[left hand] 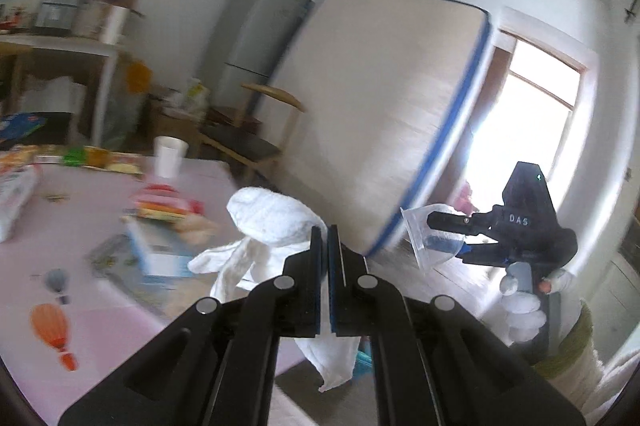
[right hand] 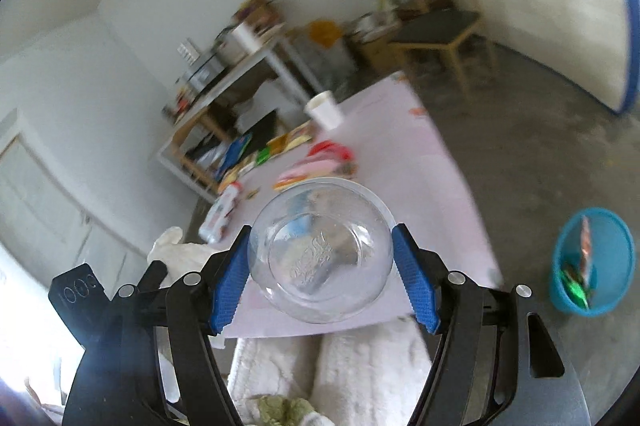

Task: Collect trash
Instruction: 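Carry the tissue and cup to the wastebasket and open the left gripper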

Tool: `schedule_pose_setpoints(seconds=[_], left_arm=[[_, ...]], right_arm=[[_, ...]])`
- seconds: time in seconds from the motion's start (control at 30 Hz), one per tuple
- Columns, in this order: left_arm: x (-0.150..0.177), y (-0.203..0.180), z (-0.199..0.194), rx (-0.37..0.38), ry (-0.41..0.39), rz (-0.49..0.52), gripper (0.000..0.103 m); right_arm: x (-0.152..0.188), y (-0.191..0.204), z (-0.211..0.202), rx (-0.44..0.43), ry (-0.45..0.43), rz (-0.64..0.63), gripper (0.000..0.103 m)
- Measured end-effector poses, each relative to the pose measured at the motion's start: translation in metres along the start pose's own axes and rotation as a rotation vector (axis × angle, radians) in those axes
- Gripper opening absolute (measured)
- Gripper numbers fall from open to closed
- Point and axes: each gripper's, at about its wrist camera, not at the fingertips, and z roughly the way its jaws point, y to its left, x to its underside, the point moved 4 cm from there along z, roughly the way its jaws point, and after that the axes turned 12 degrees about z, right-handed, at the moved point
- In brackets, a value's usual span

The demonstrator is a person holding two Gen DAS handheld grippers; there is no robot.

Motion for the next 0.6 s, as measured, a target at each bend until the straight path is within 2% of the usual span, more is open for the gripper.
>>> schedule_pose_setpoints(seconds=[0.2, 0.33, 0.47, 0.6], left_arm=[[-0.008, -0.061, 0.062, 0.206, 0.084, 0.074, 0.002], [-0.003, -0.101, 0.113, 0.309, 0.165, 0.113, 0.002], [0.012, -0.133, 0.169, 0.378, 0.264, 0.118, 0.002], [0.039, -0.164, 0.231, 0.404, 0.377, 0.129, 0.002]], right_arm=[[0.005, -0.074, -0.057, 0.106, -0.136, 0.158, 0.065], [0.011, -0.126, -0.080, 0.154, -0.194, 0.276, 0.065], [0.018, -0.177, -0.084, 0.184, -0.208, 0.388, 0.065], [0.019, -0.228, -0.076, 0.202, -0.210, 0.496, 0.065]])
